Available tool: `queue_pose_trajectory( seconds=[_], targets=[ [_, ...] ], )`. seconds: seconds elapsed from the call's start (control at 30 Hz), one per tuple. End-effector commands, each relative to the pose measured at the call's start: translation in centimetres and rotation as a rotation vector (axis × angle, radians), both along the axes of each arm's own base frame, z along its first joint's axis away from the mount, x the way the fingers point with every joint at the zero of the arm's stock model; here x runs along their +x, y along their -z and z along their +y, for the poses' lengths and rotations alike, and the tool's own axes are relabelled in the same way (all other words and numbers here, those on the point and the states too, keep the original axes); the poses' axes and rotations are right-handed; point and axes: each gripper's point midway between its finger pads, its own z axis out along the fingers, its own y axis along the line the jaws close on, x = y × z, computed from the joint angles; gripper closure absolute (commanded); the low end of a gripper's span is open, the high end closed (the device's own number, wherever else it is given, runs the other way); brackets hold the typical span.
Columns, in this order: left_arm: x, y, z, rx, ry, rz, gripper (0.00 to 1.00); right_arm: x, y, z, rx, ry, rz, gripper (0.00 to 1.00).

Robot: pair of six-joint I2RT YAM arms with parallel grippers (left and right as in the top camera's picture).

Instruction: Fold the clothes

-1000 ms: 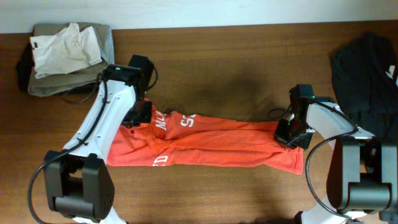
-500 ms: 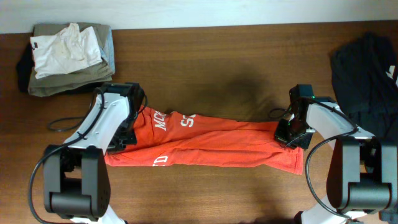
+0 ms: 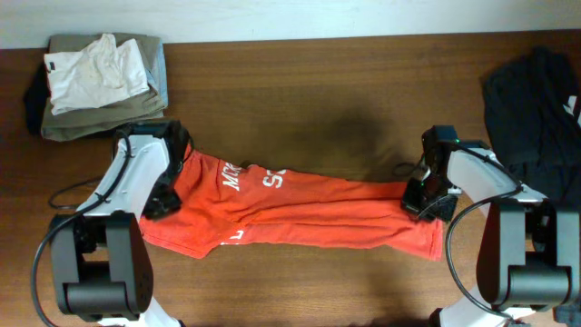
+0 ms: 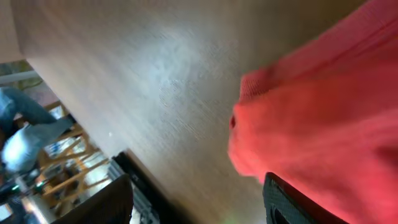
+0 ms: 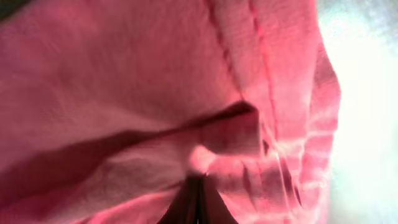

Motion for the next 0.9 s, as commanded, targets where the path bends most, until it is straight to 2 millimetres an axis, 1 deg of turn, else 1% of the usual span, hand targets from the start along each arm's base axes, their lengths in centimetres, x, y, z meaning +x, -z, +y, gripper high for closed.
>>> queue_pose_trajectory(
  seconds=[0.0, 0.03, 0.07, 0.1, 0.13, 0.17, 0.2, 0.23, 0.27, 0.3, 0.33, 0.37, 0.47, 0.57, 0.63, 0.67, 0.73, 0.87],
  targets=[
    [4.6, -2.7, -3.3, -0.180, 0.108, -0.197, 0.36, 2.0, -2.9, -1.1, -0.040, -0.006, -0.011, 0.96],
    [6.0, -2.6, -5.6, -0.300, 0.189, -0.241, 0.43, 2.7, -4.1, -1.1, -0.034, -0.036, -0.021, 0.95],
    [7.2, -2.4, -8.5, -0.431, 0.300, -0.267, 0.47, 3.4, -5.5, -1.2, -0.036, -0.053, -0.032, 0.89],
    [8.1, -2.3, -10.1, -0.483, 0.369, -0.290, 0.49, 4.1, -6.8, -1.3, -0.035, -0.070, -0.048, 0.78],
    [8.8, -2.1, -11.1, -0.491, 0.404, -0.302, 0.52, 4.5, -7.9, -1.3, -0.033, -0.092, -0.059, 0.34],
    [9.1, -1.6, -11.6, -0.493, 0.416, -0.305, 0.60, 4.6, -8.3, -1.3, -0.031, -0.096, -0.059, 0.28],
    [9.3, -1.0, -11.8, -0.495, 0.421, -0.296, 0.69, 4.5, -8.3, -1.0, -0.018, -0.096, -0.055, 0.32],
    [9.2, -0.5, -11.8, -0.495, 0.418, -0.282, 0.74, 4.2, -8.1, -0.4, 0.010, -0.110, -0.048, 0.52],
    [9.0, 0.6, -11.7, -0.496, 0.413, -0.246, 0.88, 3.8, -7.7, 0.4, 0.049, -0.157, -0.041, 0.70],
    [8.9, 1.9, -11.7, -0.495, 0.404, -0.213, 0.93, 3.4, -7.0, 1.1, 0.066, -0.189, -0.031, 0.78],
    [8.9, 2.9, -11.5, -0.496, 0.395, -0.191, 0.97, 3.0, -6.2, 1.6, 0.067, -0.203, -0.025, 0.81],
    [8.8, 4.2, -11.3, -0.498, 0.378, -0.159, 1.00, 2.6, -5.2, 1.9, 0.071, -0.212, -0.021, 0.82],
    [8.1, 6.9, -10.5, -0.500, 0.337, -0.080, 1.00, 1.9, -2.8, 2.4, 0.088, -0.186, -0.024, 0.83],
    [7.6, 8.9, -9.7, -0.500, 0.301, -0.030, 1.00, 1.3, -1.0, 2.4, 0.081, -0.147, -0.029, 0.83],
    [8.0, 10.1, -8.6, -0.499, 0.266, -0.034, 1.00, 1.2, 0.1, 2.4, 0.079, -0.148, -0.046, 0.83],
    [8.1, 10.3, -8.0, -0.497, 0.246, -0.041, 1.00, 1.2, 0.4, 2.4, 0.079, -0.148, -0.050, 0.83],
    [8.2, 11.3, -6.0, -0.495, 0.178, -0.053, 1.00, 1.1, 0.8, 2.3, 0.074, -0.133, -0.051, 0.83],
    [8.4, 12.0, -1.6, -0.481, 0.031, -0.114, 1.00, 2.5, 1.1, 2.3, 0.070, -0.142, -0.109, 0.82]
  ],
)
